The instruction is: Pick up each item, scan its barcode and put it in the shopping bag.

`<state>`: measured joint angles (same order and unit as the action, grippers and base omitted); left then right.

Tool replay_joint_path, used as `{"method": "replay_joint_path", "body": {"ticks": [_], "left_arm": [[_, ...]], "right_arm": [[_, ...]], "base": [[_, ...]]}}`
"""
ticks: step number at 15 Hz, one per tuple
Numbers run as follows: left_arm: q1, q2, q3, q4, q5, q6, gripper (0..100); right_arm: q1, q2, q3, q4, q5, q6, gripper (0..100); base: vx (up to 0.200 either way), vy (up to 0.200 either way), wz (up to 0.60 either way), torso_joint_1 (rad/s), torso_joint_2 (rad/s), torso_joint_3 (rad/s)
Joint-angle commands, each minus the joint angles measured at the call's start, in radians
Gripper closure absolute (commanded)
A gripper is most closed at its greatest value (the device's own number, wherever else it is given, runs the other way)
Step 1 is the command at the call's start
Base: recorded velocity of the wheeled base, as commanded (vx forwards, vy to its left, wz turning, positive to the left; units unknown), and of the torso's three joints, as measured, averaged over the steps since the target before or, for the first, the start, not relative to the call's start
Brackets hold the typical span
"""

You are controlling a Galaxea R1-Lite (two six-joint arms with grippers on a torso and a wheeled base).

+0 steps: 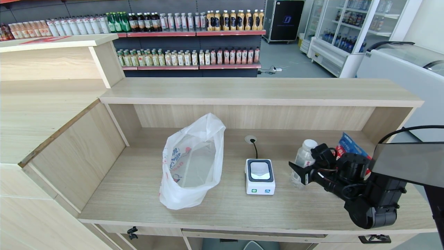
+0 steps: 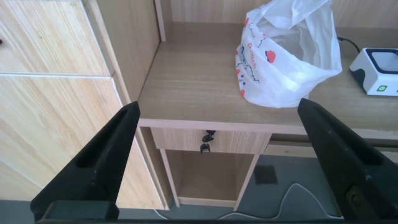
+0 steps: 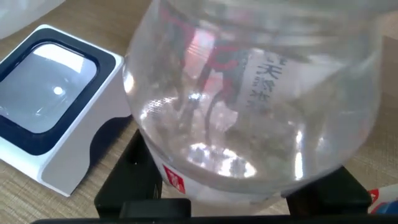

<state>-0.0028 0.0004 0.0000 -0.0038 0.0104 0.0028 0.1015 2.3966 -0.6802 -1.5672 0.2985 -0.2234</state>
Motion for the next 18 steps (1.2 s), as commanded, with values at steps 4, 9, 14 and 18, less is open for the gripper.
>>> {"method": "replay_joint_path", "body": {"ticks": [4, 9, 14, 18], "left_arm": [[0.000, 0.000, 0.000, -0.001, 0.000, 0.000, 0], [0.000, 0.000, 0.000, -0.001, 0.000, 0.000, 0], [0.000, 0.000, 0.000, -0.001, 0.000, 0.000, 0], [0.000, 0.000, 0.000, -0.001, 0.000, 0.000, 0]], "right_arm": [[0.017, -0.214, 0.051, 0.115, 0.034, 0.138, 100], [0.072, -0.780, 0.027, 0.674, 0.232, 0.354, 100], [0.150, -1.222, -0.058, 1.087, 0.488, 0.553, 100], [0.198, -1.380, -0.065, 1.158, 0.574, 0.674, 100]], "base": [[0.000, 0.000, 0.00, 0.000, 0.00, 0.000], [0.000, 0.000, 0.00, 0.000, 0.00, 0.000], [0.000, 0.000, 0.00, 0.000, 0.00, 0.000], [0.000, 0.000, 0.00, 0.000, 0.00, 0.000]]}}
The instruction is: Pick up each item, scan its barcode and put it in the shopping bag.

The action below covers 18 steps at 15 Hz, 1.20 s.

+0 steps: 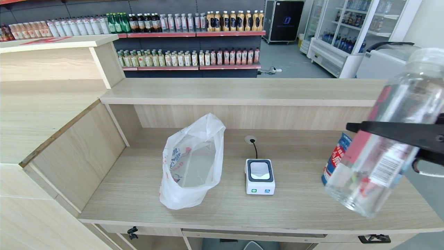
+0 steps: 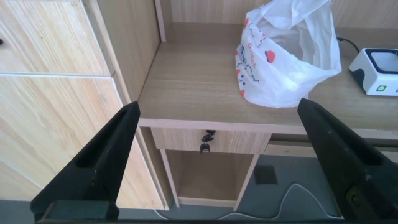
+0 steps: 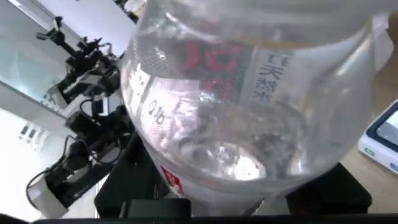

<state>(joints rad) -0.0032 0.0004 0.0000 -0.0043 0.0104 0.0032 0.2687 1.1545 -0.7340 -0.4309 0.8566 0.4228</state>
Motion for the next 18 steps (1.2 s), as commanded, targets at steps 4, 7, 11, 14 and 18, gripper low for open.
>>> {"method": "replay_joint_path", "body": {"ticks": [4, 7, 11, 14, 18], "left_arm": [[0.000, 0.000, 0.000, 0.000, 0.000, 0.000, 0], [0.000, 0.000, 0.000, 0.000, 0.000, 0.000, 0], [0.000, 0.000, 0.000, 0.000, 0.000, 0.000, 0], [0.000, 0.000, 0.000, 0.000, 0.000, 0.000, 0], [0.000, 0.000, 0.000, 0.000, 0.000, 0.000, 0]], "right_arm": [[0.099, -0.231, -0.007, 0.080, 0.039, 0.116, 100], [0.102, -0.234, 0.001, 0.092, 0.041, 0.140, 100], [0.130, -0.223, -0.002, 0.090, 0.070, 0.149, 100], [0.161, -0.211, -0.019, 0.087, 0.070, 0.149, 100], [0.173, -0.205, -0.047, 0.090, 0.070, 0.149, 100]], "base": [[0.000, 0.000, 0.00, 0.000, 0.00, 0.000], [0.000, 0.000, 0.00, 0.000, 0.00, 0.000], [0.000, 0.000, 0.00, 0.000, 0.00, 0.000], [0.000, 0.000, 0.00, 0.000, 0.00, 0.000], [0.000, 0.000, 0.00, 0.000, 0.00, 0.000]]}}
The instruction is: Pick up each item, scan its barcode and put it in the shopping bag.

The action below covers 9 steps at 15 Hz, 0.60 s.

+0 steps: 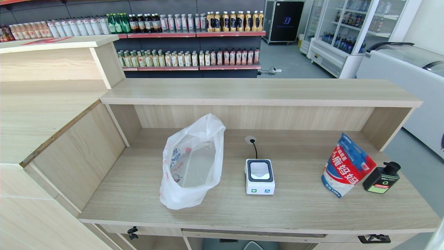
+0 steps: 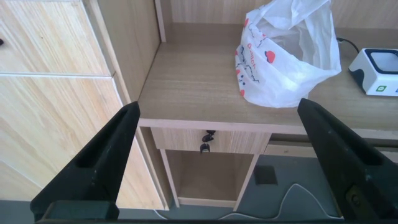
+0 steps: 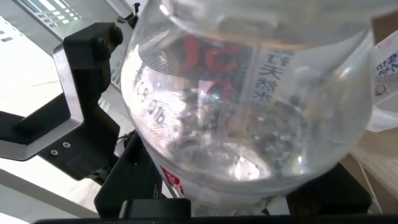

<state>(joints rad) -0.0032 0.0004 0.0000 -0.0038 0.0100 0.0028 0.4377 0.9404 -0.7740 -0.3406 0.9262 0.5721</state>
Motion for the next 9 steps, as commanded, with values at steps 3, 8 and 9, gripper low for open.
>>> {"method": "replay_joint_path", "body": {"ticks": [3, 8, 9], "left_arm": [[0.000, 0.000, 0.000, -0.001, 0.001, 0.000, 0], [0.000, 0.000, 0.000, -0.001, 0.001, 0.000, 0], [0.000, 0.000, 0.000, -0.001, 0.001, 0.000, 0]], "right_arm": [[0.004, 0.014, -0.013, 0.000, 0.000, 0.000, 100], [0.001, 0.009, -0.002, -0.001, -0.009, -0.008, 100], [-0.004, 0.009, 0.012, -0.003, -0.026, -0.029, 100]], "base": [[0.000, 0.000, 0.00, 0.000, 0.00, 0.000], [0.000, 0.000, 0.00, 0.000, 0.00, 0.000], [0.000, 0.000, 0.00, 0.000, 0.00, 0.000]]}}
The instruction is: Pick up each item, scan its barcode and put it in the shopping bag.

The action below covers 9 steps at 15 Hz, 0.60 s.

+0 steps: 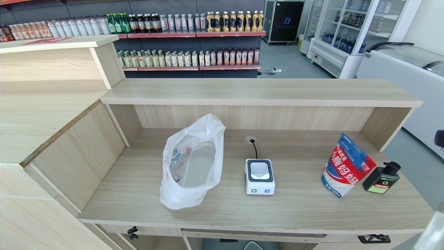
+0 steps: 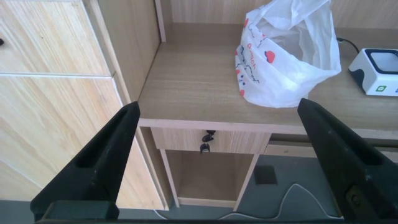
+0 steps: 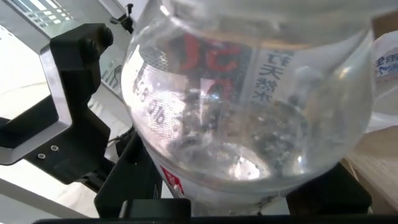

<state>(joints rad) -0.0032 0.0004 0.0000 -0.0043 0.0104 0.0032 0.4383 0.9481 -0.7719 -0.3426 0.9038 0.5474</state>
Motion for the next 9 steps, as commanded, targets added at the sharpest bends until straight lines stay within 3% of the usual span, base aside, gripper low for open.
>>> {"method": "replay_joint_path", "body": {"ticks": [1, 3, 5, 9], "left_arm": [[0.000, 0.000, 0.000, 0.000, 0.000, 0.000, 0], [0.000, 0.000, 0.000, 0.000, 0.000, 0.000, 0], [0.000, 0.000, 0.000, 0.000, 0.000, 0.000, 0], [0.000, 0.000, 0.000, 0.000, 0.000, 0.000, 0]], "right_arm": [[-0.013, 0.006, 0.034, -0.001, -0.066, -0.057, 100], [-0.056, 0.055, 0.114, -0.004, -0.256, -0.264, 100], [-0.184, 0.126, 0.186, -0.055, -0.411, -0.463, 100], [-0.547, 0.344, 0.411, -0.521, -0.428, -0.715, 100]], "base": [[0.000, 0.000, 0.00, 0.000, 0.00, 0.000], [0.000, 0.000, 0.00, 0.000, 0.00, 0.000], [0.000, 0.000, 0.00, 0.000, 0.00, 0.000], [0.000, 0.000, 0.00, 0.000, 0.00, 0.000]]}}
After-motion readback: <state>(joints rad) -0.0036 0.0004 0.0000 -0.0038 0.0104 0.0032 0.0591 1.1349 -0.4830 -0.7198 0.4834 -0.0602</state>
